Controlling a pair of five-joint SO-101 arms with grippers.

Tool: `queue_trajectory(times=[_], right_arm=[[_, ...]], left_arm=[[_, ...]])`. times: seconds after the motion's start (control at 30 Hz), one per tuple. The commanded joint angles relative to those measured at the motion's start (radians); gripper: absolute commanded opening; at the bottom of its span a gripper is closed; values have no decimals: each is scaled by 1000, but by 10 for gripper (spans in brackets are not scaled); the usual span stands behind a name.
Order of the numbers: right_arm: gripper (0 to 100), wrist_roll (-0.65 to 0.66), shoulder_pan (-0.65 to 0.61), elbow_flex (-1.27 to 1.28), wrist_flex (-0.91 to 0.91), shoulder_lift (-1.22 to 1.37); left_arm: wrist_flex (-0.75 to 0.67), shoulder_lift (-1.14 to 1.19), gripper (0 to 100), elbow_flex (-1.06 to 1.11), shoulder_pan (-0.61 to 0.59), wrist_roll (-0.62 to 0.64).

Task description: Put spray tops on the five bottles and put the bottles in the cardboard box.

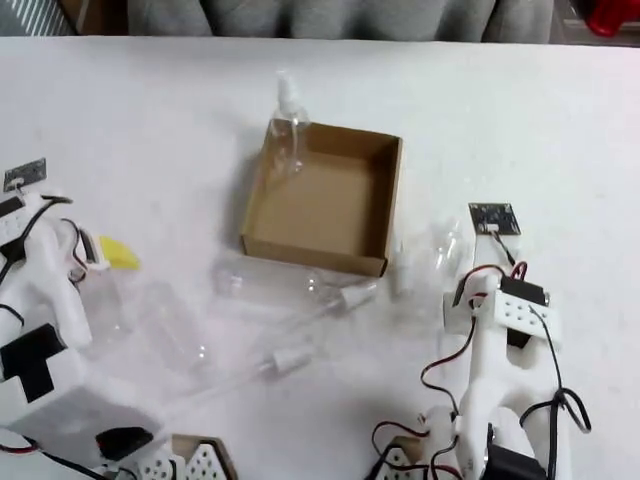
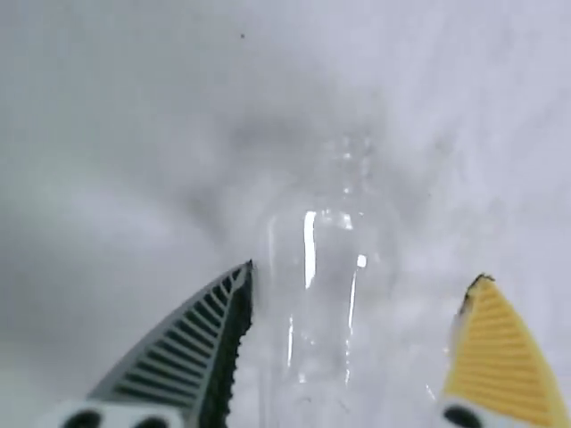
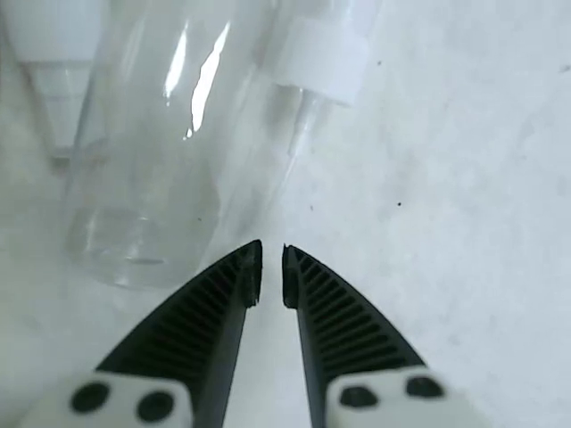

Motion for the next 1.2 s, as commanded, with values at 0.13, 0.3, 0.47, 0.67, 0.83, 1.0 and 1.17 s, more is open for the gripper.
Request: queue_trajectory(times=[0.13, 0.3, 0.47, 0.67, 0.83, 1.0, 1.17], right_arm=[[17, 11, -1, -9, -13, -16], [17, 11, -1, -9, -13, -16], [17, 11, -1, -9, -13, -16], [18, 11, -1, -9, -13, -16], [18, 11, -1, -9, -13, -16], [18, 11, -1, -9, -13, -16], [18, 11, -1, -9, -13, -18]], left_arm=[[-72, -59, 347, 38, -18, 43], [-146, -59, 347, 83, -15, 61], [-180, -58, 346, 87, -13, 101], [-173, -56, 130, 87, -13, 103], [-158, -54, 56, 89, -12, 103], [-152, -59, 20, 78, -12, 103], [-138, -59, 23, 37, -16, 103]])
